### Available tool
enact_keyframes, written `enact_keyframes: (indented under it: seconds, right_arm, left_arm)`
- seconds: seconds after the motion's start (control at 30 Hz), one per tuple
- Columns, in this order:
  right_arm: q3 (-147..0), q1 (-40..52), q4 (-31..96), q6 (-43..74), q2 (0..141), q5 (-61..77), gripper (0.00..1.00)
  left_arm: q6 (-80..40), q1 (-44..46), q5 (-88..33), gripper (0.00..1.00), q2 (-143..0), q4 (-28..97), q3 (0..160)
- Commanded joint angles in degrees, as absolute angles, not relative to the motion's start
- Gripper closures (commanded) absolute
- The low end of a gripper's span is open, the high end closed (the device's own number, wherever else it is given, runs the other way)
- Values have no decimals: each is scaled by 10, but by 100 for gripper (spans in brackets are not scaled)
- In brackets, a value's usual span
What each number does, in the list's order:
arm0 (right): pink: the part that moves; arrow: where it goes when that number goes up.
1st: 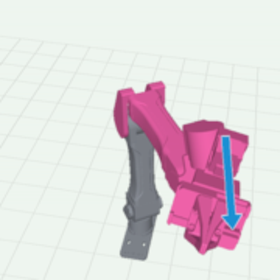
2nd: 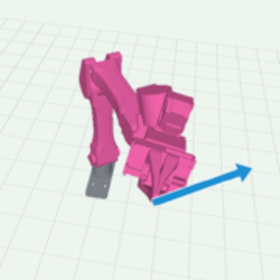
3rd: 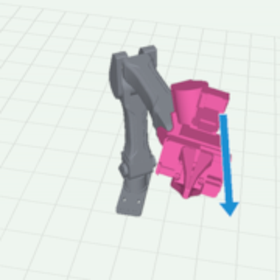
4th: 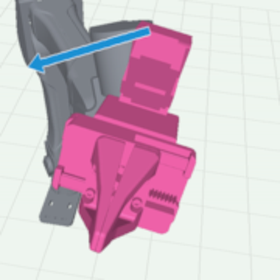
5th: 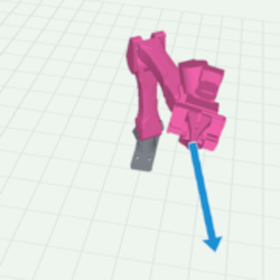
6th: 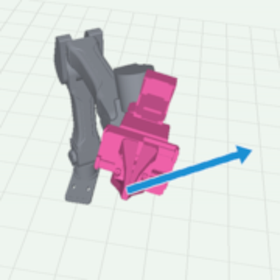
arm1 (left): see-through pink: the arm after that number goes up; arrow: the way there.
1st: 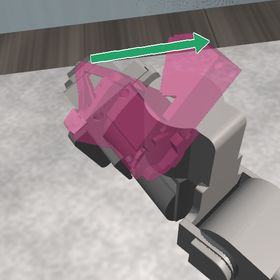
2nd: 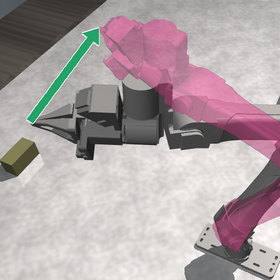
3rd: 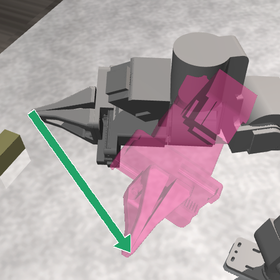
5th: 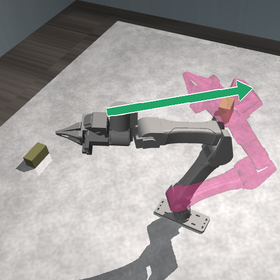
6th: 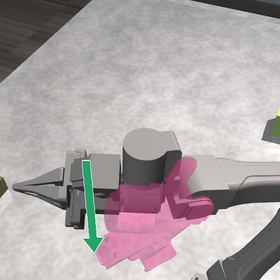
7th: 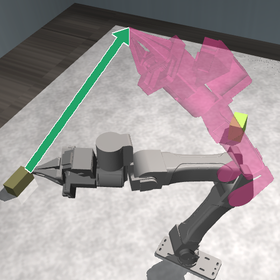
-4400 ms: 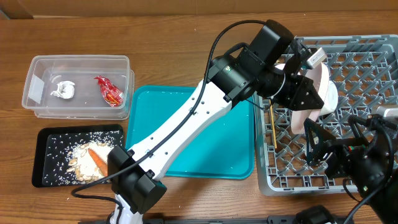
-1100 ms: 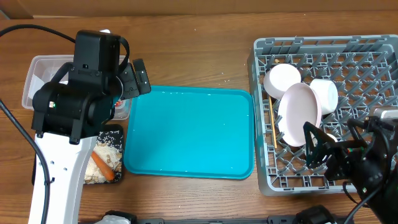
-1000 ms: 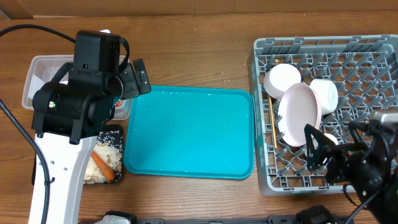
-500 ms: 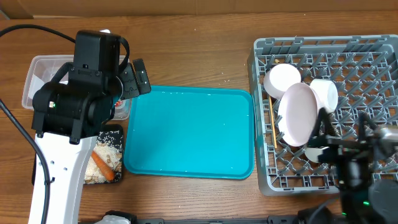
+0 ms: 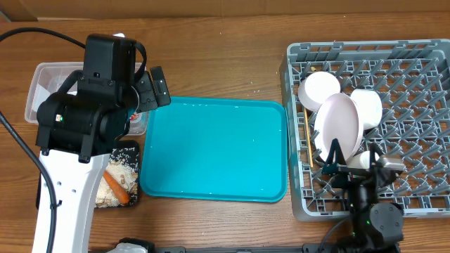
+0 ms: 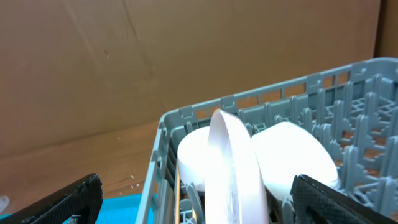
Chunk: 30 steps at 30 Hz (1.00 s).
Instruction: Sort waste into correct bins and load items into the dishwasher
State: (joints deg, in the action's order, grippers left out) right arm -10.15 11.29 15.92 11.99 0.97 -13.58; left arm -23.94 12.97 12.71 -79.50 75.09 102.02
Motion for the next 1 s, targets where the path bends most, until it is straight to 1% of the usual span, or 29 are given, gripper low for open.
enact_keyframes:
  seconds: [0.0,0.13,0.97]
  right_arm:
    - [-53,112,113,120,2,-128,0]
    - [-3,112,29,120,2,-124,0]
    - [-5,112,33,120,2,-124,0]
  left_arm:
    - [-233,128,139,0,-795,750,1021]
    - [-233,128,139,0,-795,750,1021]
    - [-233,128,139,0,-795,750,1021]
